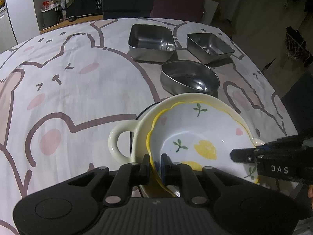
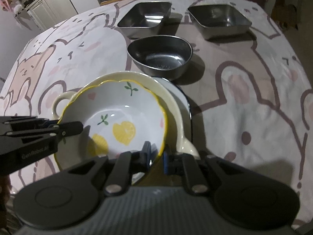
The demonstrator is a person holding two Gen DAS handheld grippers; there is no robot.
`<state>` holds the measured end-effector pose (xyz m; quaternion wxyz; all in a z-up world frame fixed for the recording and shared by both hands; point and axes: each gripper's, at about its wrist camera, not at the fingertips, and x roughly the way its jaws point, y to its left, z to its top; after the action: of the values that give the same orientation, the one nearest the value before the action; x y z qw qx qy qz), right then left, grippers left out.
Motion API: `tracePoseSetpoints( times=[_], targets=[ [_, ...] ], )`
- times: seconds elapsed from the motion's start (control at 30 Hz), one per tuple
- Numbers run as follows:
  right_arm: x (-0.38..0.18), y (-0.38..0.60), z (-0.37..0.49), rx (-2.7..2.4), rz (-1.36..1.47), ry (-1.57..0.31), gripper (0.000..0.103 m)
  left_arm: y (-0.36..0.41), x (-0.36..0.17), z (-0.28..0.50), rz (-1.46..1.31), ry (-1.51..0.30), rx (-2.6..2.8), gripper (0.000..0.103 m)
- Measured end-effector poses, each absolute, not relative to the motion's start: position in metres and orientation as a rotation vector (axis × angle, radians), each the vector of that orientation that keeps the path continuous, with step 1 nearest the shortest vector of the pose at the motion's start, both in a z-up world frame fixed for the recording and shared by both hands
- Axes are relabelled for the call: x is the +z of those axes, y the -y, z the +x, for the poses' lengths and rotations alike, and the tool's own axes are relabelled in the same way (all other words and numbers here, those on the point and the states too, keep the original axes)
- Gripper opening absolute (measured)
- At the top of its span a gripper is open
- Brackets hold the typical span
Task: Organize plates and bowls
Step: 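Lower the yellow-rimmed bowl into the cream bowl with both grippers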
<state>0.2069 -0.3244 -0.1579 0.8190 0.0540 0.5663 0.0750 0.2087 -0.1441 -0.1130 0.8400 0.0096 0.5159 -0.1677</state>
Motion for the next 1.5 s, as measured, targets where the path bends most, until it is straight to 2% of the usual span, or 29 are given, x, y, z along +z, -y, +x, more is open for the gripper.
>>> tracePoseSetpoints(
  times=[0.47, 0.6, 0.67, 0.73, 0.9, 1.5],
  targets=[
    [-0.160, 0.339, 0.209, 0.157, 0.252, -1.245, 0.021, 0.146, -0.114, 0.206, 0.058, -1.072, -0.366, 0.010],
    [-0.151, 0.341, 0.206, 0.154, 0.238, -1.207, 0.027, 0.146, -0.114, 0.205, 0.064, -1.070, -0.370, 0.010],
    [-0.148, 0.343, 0.204, 0.159, 0.245, -1.201, 0.027, 0.146, -0.114, 0.205, 0.067, -1.070, -0.370, 0.010],
    [-0.147, 0.342, 0.204, 0.161, 0.233, -1.199, 0.026, 0.147, -0.114, 0.205, 0.067, -1.071, -0.370, 0.010],
    [-0.146, 0.336, 0.202, 0.151, 0.140, -1.195, 0.010, 0.147, -0.114, 0.205, 0.068, -1.073, -0.373, 0.010],
    [-0.142, 0.332, 0.198, 0.148, 0.088, -1.178, 0.007, 0.142, -0.113, 0.206, 0.056, -1.095, -0.388, 0.009]
  ],
)
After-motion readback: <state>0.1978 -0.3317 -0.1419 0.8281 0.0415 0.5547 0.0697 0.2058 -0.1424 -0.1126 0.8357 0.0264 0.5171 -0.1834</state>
